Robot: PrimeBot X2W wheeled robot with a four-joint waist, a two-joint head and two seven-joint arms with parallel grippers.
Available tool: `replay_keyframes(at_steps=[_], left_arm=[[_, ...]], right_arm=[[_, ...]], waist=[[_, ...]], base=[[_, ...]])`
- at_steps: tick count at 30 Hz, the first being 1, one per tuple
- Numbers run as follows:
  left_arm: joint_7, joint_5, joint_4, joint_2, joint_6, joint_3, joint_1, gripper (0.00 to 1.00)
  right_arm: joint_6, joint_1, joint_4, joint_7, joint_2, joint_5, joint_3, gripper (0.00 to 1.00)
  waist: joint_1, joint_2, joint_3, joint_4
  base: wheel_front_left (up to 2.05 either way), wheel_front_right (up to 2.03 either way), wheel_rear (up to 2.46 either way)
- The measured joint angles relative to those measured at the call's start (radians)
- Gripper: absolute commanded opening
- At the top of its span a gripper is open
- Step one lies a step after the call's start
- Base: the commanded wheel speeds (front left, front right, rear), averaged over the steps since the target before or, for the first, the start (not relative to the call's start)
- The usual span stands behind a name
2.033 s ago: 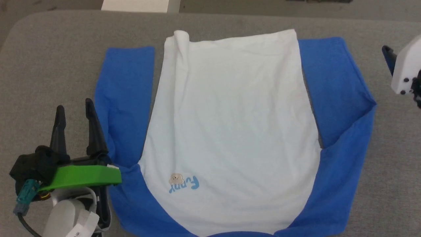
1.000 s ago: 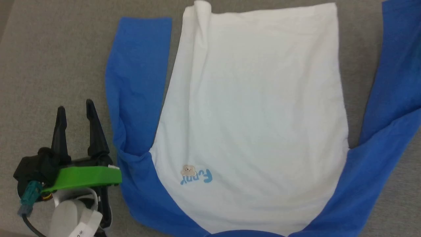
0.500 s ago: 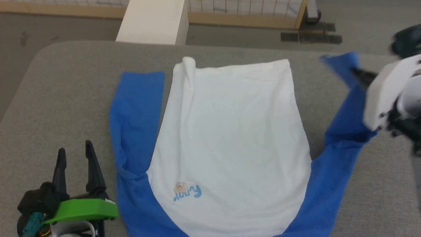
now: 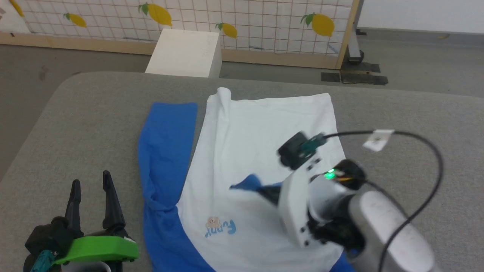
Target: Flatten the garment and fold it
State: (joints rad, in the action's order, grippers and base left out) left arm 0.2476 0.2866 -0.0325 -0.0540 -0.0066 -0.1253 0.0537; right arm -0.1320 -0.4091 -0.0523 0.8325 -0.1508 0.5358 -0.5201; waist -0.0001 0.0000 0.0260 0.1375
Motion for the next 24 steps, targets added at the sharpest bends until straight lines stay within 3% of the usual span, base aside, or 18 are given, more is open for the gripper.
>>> replay_keyframes(at_steps=[6,14,15,16,20,24], left_arm=[[0.000,0.012,0.008,0.000,0.000,0.003,0.006,1.00],[0.002,0.020,0.023,0.000,0.000,0.016,0.001,1.00],[0.002,0.022,0.026,0.000,0.001,0.017,0.001,1.00],[0.002,0.022,0.028,0.000,0.001,0.017,0.000,1.00],[0.002,0.023,0.039,0.000,0.007,0.012,0.000,1.00],[0.005,0.025,0.048,-0.002,0.008,0.007,0.000,1.00]], right_arm=[[0.000,0.004,-0.170,-0.128,0.089,-0.028,-0.119,0.00],[0.000,0.000,-0.364,-0.251,0.097,-0.039,-0.216,0.00],[0.000,0.000,-0.368,-0.266,0.098,-0.018,-0.224,0.87],[0.000,-0.001,-0.369,-0.280,0.098,0.004,-0.228,1.00],[0.000,-0.037,-0.345,-0.357,0.100,0.105,-0.197,1.00],[0.000,-0.103,-0.311,-0.442,0.102,0.148,-0.076,1.00]], waist=[[0.0000,0.0000,0.020,0.023],[0.0000,0.0000,0.064,0.037],[0.0000,0.0000,0.069,0.037],[0.0000,0.0000,0.071,0.037],[0.0000,0.0000,0.073,0.022],[0.0000,0.0000,0.065,0.000]], base=[[0.00,0.00,0.00],[0.00,0.00,0.00],[0.00,0.00,0.00],[0.00,0.00,0.00],[0.00,0.00,0.00],[0.00,0.00,0.00]])
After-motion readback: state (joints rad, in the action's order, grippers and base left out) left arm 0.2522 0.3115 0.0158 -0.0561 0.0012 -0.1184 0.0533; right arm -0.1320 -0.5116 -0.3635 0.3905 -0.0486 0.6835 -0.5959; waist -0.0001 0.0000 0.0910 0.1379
